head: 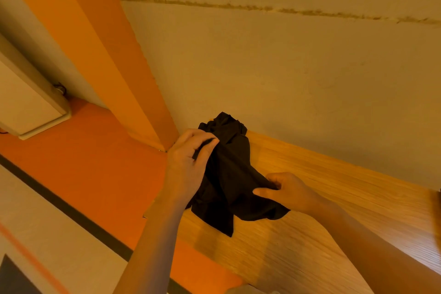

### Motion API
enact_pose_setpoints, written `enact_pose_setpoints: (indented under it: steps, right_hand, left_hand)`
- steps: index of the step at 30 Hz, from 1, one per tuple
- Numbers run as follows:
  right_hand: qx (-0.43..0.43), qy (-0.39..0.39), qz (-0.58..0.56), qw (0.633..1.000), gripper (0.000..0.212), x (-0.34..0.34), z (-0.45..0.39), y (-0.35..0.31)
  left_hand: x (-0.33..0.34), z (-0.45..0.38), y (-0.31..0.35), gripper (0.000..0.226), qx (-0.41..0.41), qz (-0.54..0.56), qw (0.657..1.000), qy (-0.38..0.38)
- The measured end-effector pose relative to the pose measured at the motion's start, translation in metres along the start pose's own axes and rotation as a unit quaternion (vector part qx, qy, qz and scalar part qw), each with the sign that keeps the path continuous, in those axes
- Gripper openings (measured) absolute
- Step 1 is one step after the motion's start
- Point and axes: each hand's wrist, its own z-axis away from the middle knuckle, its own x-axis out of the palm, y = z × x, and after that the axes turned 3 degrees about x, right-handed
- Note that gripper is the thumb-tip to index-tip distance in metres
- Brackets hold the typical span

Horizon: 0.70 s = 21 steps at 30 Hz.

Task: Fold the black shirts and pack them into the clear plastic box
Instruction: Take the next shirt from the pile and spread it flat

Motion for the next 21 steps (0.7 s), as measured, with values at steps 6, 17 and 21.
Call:
enact_pose_setpoints:
  steps: [6,17,21]
  right_hand:
    - [-0.056,0.161,-0.087,0.982,0.043,-0.005,0.013,-0.006]
    - [-0.232,0.163,0.051,0.957,0.015,-0.020,0.017,-0.061]
    - [-0.208,0.148,0.052,0.965,0.013,-0.023,0.019,-0.059]
  left_hand:
    - [0.000,0.008,-0.011,0.022,0.073,-0.130,0.989,-0.005]
    - [0.033,0.016,0.005,0.035,0.069,0.005,0.975,-0.210]
    - [0.024,0.015,0.005,0.034,0.065,0.017,0.976,-0.208]
